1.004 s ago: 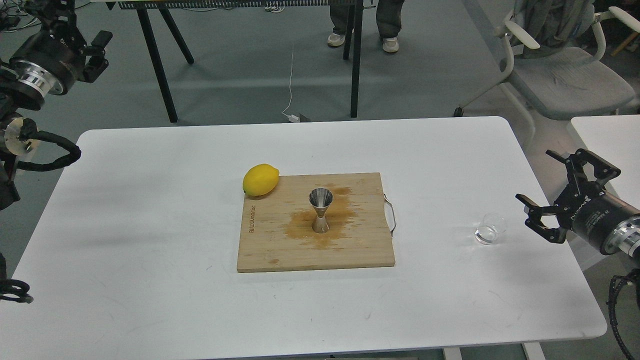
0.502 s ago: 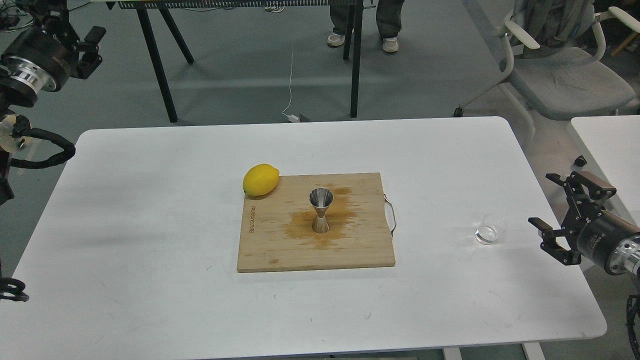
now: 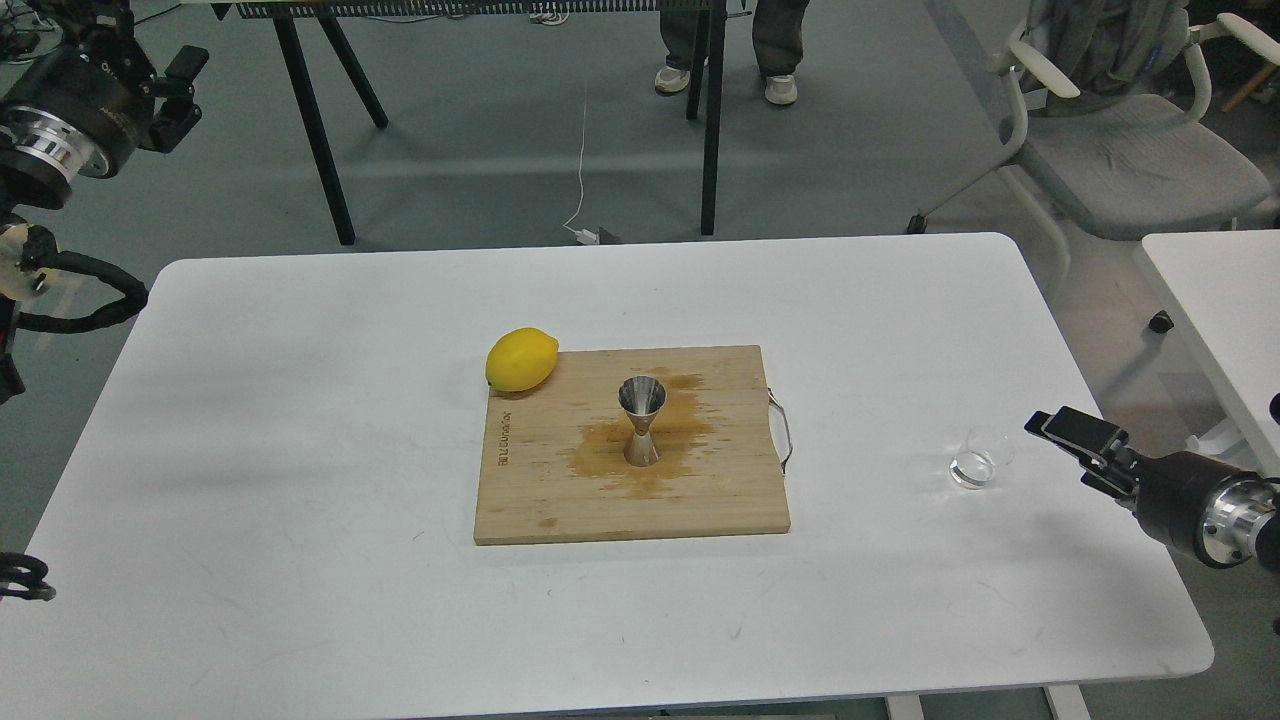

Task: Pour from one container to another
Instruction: 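Move the right gripper down toward the small clear glass, then close the right gripper around the small clear glass, then lift the glass with the right gripper and carry it toward the jigger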

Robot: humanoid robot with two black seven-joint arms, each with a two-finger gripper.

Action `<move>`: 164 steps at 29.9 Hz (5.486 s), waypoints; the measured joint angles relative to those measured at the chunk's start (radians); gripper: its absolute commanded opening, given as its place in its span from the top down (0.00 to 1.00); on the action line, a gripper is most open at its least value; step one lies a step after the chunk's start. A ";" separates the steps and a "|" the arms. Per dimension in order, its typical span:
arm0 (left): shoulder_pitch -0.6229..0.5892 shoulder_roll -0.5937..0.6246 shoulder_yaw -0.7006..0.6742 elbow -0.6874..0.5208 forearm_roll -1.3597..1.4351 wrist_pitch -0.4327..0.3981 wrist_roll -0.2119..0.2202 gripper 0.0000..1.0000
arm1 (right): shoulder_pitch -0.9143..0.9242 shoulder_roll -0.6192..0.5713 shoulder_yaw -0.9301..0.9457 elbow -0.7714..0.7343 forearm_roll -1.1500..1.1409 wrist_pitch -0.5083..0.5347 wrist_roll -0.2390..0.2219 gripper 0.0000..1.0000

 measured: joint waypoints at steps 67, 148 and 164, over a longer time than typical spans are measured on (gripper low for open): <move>-0.005 0.048 -0.004 -0.001 -0.002 0.000 0.000 0.00 | 0.400 0.430 -0.637 -0.535 -0.337 -0.067 0.082 0.54; -0.015 0.073 -0.005 -0.001 -0.002 0.000 0.000 0.00 | 1.052 0.556 -0.877 -0.011 0.155 0.240 0.096 0.98; -0.026 0.072 -0.001 -0.001 -0.002 0.000 0.000 0.00 | 1.104 0.731 -0.877 -0.096 0.249 0.269 0.096 0.98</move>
